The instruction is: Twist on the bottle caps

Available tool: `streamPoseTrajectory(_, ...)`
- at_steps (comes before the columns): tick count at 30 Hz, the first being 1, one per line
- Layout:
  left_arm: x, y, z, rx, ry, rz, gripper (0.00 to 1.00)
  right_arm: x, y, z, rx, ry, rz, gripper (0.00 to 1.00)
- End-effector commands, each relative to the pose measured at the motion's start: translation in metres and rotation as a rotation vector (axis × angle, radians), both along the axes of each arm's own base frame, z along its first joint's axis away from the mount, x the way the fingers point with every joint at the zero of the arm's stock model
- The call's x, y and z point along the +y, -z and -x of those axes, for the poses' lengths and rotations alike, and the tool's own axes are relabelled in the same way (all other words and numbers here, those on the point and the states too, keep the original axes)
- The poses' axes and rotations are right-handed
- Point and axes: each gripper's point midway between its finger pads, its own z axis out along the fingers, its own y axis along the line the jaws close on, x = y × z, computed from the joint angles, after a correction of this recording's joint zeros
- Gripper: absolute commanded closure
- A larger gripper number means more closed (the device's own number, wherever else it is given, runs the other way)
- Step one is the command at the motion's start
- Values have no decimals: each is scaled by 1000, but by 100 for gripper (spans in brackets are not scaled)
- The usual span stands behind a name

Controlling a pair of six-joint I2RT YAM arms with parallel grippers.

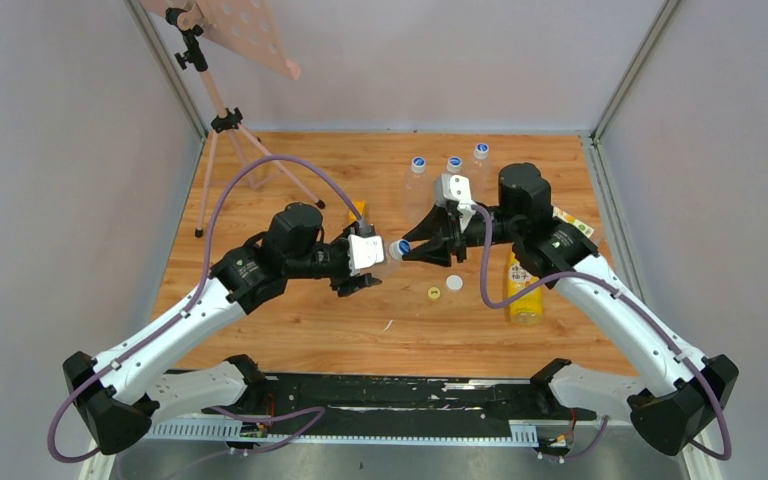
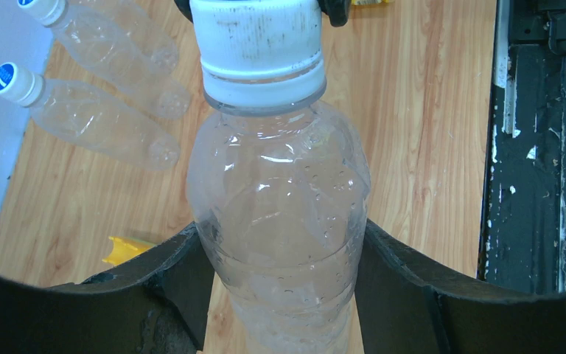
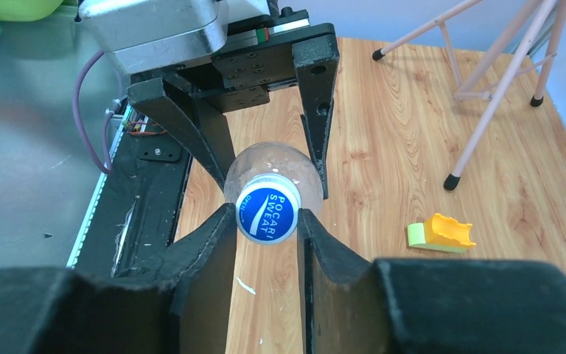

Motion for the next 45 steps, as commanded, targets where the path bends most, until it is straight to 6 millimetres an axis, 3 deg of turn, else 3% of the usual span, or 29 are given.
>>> streamPoseTrajectory(1,-4,-25,-10,-78,-21,41,72,8,-16,-4,31,5,-25,90)
streamPoseTrajectory(2,-4,-27,-14,-91,-43,41,73,9,-15,-9,73,39,-19,99)
streamPoseTrajectory(3,-2,-31,-22,-126,-89,39,73,10,-14,-15,121,79,-15,100)
streamPoseTrajectory(7,2,-40,-48,-247,-239,-1,73,11,-5,-58,407,393,-23,100)
streamPoseTrajectory(10,2,-39,-63,-368,-320,-74,73,-1,10,-87,749,707,-75,100)
streamPoseTrajectory(12,3,-38,-70,-455,-376,-133,73,-7,22,-89,931,802,-96,100)
streamPoseTrajectory(15,3,-30,-74,-542,-416,-224,73,-5,17,-80,1031,782,-129,100)
streamPoseTrajectory(18,7,-24,-72,-540,-421,-258,73,-8,-4,-75,918,730,-163,98)
streamPoseTrajectory(23,9,-25,-58,-417,-331,-210,73,-27,-34,-63,452,626,-168,56)
streamPoseTrajectory(24,10,-16,-50,-352,-268,-221,72,-31,-37,-58,355,596,-159,51)
streamPoseTrajectory(25,9,-21,-46,-313,-248,-195,72,-33,-39,-50,275,554,-149,47)
streamPoseTrajectory(27,13,-11,-31,-205,-158,-206,71,-38,-38,-33,78,448,-114,41)
streamPoseTrajectory(33,7,-11,0,-68,26,-185,70,-40,-23,21,-278,124,-86,37)
streamPoseTrajectory(38,-1,-12,13,-20,115,-178,70,-36,-18,29,-349,30,-73,39)
streamPoseTrajectory(45,-6,-18,19,-8,156,-162,69,-27,-13,29,-313,-48,-46,44)
